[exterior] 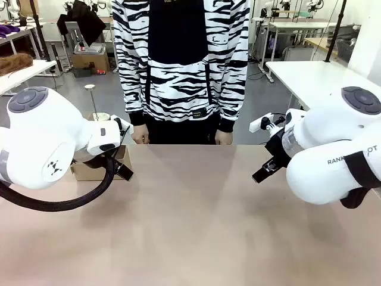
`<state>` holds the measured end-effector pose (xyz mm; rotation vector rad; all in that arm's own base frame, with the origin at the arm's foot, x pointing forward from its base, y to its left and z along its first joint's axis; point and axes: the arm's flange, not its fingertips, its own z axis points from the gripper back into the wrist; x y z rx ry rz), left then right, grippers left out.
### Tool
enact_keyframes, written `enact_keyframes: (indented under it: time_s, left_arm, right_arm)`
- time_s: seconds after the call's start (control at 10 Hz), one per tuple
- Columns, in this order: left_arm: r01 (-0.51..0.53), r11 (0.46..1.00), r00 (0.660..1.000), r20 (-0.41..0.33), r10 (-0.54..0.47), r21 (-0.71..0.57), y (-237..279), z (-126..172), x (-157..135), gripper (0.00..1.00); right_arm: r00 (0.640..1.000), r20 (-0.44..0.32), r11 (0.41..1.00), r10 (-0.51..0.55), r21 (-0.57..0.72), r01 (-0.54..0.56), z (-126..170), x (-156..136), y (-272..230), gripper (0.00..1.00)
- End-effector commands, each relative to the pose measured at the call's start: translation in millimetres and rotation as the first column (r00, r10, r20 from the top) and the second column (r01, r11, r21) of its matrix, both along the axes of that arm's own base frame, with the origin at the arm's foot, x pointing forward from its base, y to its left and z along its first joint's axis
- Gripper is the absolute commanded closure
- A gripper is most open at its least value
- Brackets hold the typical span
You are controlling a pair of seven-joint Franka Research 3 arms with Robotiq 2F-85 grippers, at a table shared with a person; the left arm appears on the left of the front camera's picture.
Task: Pour a drink into a cup and package it in a carrier.
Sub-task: Pick up the 600 ml Paper Cup and place it in the middle top area of the table.
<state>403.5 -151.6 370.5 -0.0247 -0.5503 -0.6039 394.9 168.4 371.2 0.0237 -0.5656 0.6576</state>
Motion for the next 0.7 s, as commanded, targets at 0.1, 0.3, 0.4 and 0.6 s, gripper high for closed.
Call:
enact_keyframes:
  time_s: [0.1,0.3,0.4,0.6]
  left_arm:
    - [0.000,1.000,1.000,0.000,0.000,0.000,0.0,0.0,0.0,0.00]
    - [0.000,1.000,1.000,0.000,0.000,0.000,0.0,0.0,0.0,0.00]
    - [0.000,1.000,1.000,0.000,0.000,0.000,0.0,0.0,0.0,0.00]
    - [0.000,1.000,1.000,0.000,0.000,0.000,0.0,0.0,0.0,0.00]
  right_arm:
    - [1.000,0.000,1.000,0.000,0.000,0.000,0.0,0.0,0.0,0.00]
    - [1.000,0.000,1.000,0.000,0.000,0.000,0.0,0.0,0.0,0.00]
    - [1.000,0.000,1.000,0.000,0.000,0.000,0.0,0.0,0.0,0.00]
    - [1.000,0.000,1.000,0.000,0.000,0.000,0.0,0.0,0.0,0.00]
